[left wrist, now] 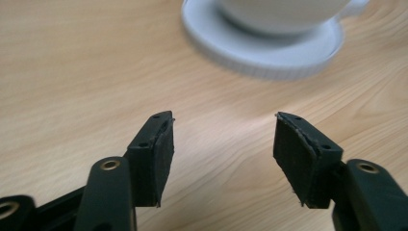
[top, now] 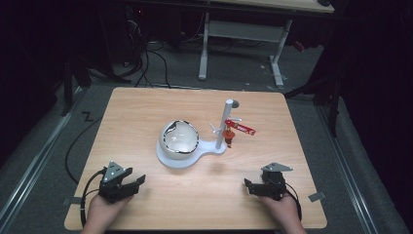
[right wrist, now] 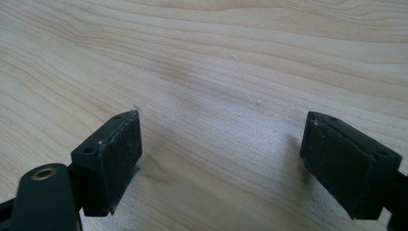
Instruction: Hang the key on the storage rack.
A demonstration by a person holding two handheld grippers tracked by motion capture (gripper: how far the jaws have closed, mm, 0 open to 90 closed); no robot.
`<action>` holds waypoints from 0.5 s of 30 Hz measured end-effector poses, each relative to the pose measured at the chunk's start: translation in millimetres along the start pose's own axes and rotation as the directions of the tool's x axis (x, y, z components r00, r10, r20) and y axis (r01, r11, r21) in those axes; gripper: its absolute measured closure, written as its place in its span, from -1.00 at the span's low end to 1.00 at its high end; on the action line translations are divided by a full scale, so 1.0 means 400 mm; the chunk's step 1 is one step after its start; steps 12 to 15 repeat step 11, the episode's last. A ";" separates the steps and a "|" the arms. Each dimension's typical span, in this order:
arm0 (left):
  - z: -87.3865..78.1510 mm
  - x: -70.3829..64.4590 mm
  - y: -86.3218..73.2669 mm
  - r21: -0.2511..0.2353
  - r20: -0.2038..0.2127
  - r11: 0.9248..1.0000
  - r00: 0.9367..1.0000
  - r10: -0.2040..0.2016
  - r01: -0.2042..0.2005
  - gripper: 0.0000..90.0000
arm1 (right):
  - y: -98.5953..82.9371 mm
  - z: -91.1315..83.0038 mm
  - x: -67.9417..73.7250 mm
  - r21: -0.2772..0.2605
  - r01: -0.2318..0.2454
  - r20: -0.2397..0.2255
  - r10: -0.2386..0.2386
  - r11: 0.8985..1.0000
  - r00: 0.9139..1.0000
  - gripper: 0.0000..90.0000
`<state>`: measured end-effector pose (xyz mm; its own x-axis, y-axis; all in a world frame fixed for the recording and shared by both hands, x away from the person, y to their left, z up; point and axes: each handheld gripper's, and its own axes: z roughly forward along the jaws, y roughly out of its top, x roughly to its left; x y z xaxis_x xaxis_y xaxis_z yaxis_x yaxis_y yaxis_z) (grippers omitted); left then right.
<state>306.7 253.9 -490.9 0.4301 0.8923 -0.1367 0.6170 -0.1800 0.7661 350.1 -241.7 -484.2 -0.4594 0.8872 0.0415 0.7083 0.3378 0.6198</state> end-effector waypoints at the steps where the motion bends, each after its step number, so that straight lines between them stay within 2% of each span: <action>1: 0.002 0.002 -0.001 0.000 0.003 1.000 1.000 -0.003 0.003 -0.12 | 0.000 0.000 0.000 -0.001 -0.002 0.001 0.002 1.000 1.000 -0.67; 3: 0.006 -0.001 0.001 -0.013 0.013 1.000 1.000 0.002 -0.002 -0.13 | 0.000 0.001 0.000 -0.004 -0.004 0.004 0.004 1.000 1.000 -0.67; 6: 0.011 -0.014 0.008 -0.002 0.006 0.999 0.999 0.049 -0.049 -0.13 | -0.001 0.004 0.001 -0.010 0.007 0.013 -0.007 1.000 1.000 -0.67; 11: 0.014 -0.032 0.016 -0.006 0.018 0.995 0.995 0.098 -0.098 -0.13 | -0.003 0.006 0.004 -0.017 0.028 0.027 -0.027 0.999 0.999 -0.68; 15: 0.014 -0.032 0.016 -0.006 0.018 0.995 0.995 0.098 -0.098 -0.13 | -0.003 0.006 0.004 -0.017 0.028 0.027 -0.027 0.999 0.999 -0.68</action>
